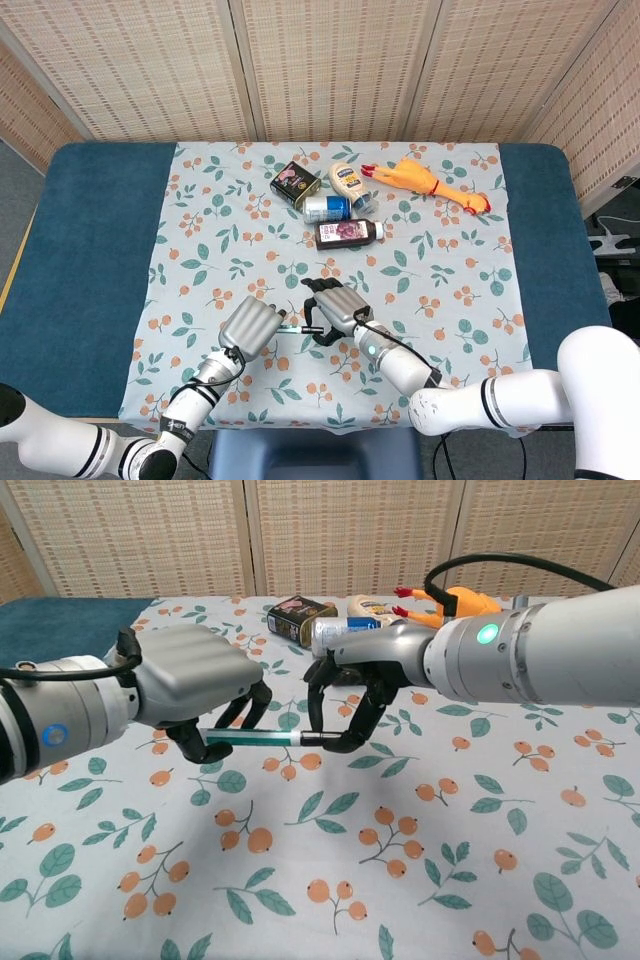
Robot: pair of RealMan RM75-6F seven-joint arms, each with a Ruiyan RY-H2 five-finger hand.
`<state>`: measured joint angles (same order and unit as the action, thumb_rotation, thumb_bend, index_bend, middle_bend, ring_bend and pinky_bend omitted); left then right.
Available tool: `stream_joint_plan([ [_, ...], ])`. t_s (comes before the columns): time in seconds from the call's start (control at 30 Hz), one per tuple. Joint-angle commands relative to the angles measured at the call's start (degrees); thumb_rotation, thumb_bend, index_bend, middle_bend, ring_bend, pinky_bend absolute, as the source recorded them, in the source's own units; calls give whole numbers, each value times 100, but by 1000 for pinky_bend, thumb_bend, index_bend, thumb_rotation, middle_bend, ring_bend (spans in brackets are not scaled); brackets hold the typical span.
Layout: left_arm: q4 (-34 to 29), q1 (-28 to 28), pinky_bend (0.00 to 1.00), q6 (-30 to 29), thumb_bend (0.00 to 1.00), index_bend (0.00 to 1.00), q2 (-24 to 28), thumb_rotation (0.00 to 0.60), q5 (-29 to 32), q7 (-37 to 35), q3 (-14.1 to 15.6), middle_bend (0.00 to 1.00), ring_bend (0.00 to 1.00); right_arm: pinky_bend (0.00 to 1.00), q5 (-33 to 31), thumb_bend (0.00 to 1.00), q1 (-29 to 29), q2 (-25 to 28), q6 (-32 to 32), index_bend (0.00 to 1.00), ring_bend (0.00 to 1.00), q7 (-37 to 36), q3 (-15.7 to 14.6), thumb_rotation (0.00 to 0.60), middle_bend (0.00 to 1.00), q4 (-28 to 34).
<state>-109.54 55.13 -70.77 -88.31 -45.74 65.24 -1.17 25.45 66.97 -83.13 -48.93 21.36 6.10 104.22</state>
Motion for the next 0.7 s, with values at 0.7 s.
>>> stream_joint_plan([
  [0.7, 53, -57, 1000, -57, 395, 746, 97, 600, -96, -97, 9, 882, 955, 0, -176, 478, -51, -102, -291, 738, 0, 219, 50, 600, 0, -2],
])
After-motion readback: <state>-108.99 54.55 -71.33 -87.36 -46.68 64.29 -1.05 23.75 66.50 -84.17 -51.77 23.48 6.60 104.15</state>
